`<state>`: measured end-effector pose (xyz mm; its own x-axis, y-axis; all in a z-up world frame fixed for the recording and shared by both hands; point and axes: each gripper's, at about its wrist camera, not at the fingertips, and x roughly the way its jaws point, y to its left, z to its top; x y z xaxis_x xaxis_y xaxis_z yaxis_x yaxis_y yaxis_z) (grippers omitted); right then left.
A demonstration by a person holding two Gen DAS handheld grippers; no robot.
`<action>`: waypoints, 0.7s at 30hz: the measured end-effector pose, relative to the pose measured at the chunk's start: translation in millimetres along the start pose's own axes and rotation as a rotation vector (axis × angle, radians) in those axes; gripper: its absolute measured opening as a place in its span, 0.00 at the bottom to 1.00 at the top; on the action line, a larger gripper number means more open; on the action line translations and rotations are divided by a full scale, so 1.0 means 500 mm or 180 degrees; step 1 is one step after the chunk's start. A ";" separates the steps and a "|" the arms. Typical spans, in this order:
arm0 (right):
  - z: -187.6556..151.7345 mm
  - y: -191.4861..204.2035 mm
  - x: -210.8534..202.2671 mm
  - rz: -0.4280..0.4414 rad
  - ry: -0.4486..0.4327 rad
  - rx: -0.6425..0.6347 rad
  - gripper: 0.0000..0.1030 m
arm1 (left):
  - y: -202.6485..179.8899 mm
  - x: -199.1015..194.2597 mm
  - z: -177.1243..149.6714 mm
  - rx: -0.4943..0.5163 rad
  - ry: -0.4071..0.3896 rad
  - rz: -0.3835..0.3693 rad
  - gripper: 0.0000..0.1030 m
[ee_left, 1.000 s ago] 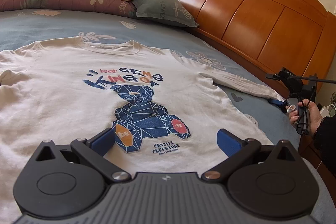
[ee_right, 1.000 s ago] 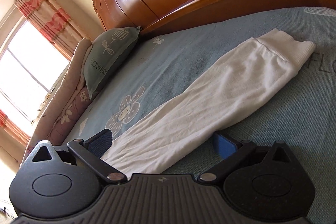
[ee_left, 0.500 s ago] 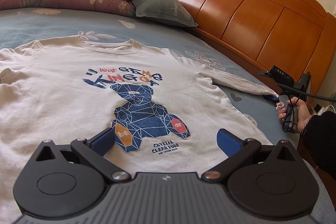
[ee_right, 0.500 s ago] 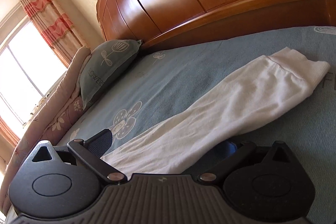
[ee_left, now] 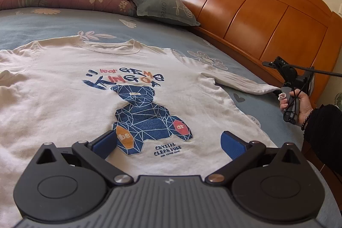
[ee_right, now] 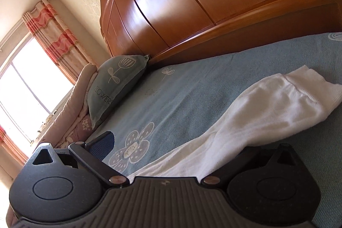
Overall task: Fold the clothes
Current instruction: 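Close the right gripper on the sleeve cuff, then lift the sleeve with the right gripper and carry it across the body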
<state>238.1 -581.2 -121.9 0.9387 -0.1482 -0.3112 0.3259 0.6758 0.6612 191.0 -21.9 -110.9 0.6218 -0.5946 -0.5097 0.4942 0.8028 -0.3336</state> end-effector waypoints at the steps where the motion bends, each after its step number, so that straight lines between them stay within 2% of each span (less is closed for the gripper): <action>1: 0.002 0.009 -0.002 0.0020 0.0002 -0.0021 1.00 | 0.000 0.000 0.001 0.0009 0.0011 -0.0004 0.99; 6: 0.010 0.073 -0.006 0.0106 0.0099 -0.0194 1.00 | -0.012 0.002 0.002 0.0187 0.0137 -0.0035 0.99; 10: 0.003 0.141 -0.008 0.0202 0.0249 -0.0434 1.00 | -0.013 -0.005 0.003 0.0183 0.0142 -0.0126 0.99; 21: -0.068 0.351 0.014 0.0276 0.0915 -0.1317 1.00 | -0.001 -0.023 0.010 0.0098 0.0099 -0.0085 0.99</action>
<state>297.8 -439.2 -31.3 0.8726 0.0864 -0.4808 0.1218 0.9147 0.3854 186.5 -15.6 -100.8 0.5891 -0.6137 -0.5256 0.5291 0.7846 -0.3231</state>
